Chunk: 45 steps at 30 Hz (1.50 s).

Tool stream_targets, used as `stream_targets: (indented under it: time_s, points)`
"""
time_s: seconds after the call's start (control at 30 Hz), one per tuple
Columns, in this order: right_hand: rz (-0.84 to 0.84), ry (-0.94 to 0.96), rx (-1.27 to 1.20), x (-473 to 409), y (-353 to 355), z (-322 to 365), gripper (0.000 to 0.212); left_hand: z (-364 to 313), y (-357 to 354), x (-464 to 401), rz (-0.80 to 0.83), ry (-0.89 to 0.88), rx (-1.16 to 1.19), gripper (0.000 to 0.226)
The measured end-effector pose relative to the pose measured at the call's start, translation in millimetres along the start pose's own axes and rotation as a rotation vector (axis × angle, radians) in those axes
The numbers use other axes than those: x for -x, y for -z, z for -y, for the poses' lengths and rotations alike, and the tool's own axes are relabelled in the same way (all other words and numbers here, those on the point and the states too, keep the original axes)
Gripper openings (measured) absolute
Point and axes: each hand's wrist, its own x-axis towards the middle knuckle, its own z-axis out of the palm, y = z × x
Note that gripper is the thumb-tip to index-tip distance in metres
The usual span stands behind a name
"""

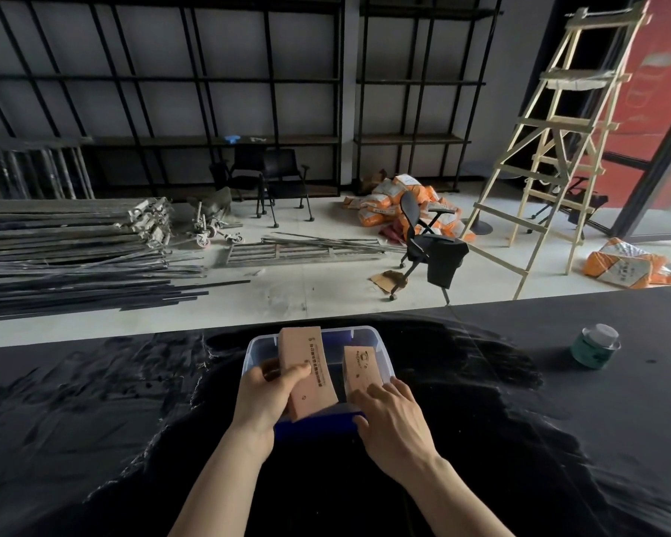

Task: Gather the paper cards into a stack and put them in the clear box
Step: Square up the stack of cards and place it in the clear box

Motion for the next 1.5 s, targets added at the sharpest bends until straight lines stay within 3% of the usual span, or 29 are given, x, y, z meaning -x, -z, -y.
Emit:
stream_targets:
  time_s: [0.43, 0.57, 0.8, 1.0, 1.1, 1.23, 1.4, 1.5]
  points:
    - [-0.005, -0.001, 0.007, 53.1, 14.5, 3.8, 0.026, 17.7, -18.6, -14.1, -0.008, 0.088, -0.205, 0.023]
    - [-0.049, -0.012, 0.000, 67.6, 14.1, 6.1, 0.039, 33.0, -26.9, -14.4, 0.021, 0.154, -0.310, 0.034]
    - [-0.058, 0.003, 0.041, 78.6, 13.0, 4.8, 0.031, 48.4, -47.6, -10.9, 0.098, 0.254, -0.425, 0.039]
    - [-0.048, 0.005, 0.042, 80.6, 17.4, 7.3, 0.022, 51.5, -52.3, -16.0, 0.181, 0.237, -0.572, 0.032]
    - [-0.079, -0.008, 0.030, 80.1, 22.5, 11.2, 0.013, 53.9, -53.2, -17.1, 0.203, 0.198, -0.657, 0.016]
    - [-0.084, -0.014, 0.028, 79.9, 23.2, 12.3, 0.013, 52.9, -51.2, -14.8, 0.186, 0.177, -0.835, 0.041]
    - [-0.097, -0.028, -0.035, 78.3, 21.9, 12.1, 0.015, 48.9, -51.6, -8.5, 0.119, 0.085, -1.060, 0.048]
    - [-0.103, -0.034, -0.058, 73.3, 22.4, 11.1, 0.025, 47.0, -50.2, -6.1, 0.123, 0.024, -1.098, 0.049]
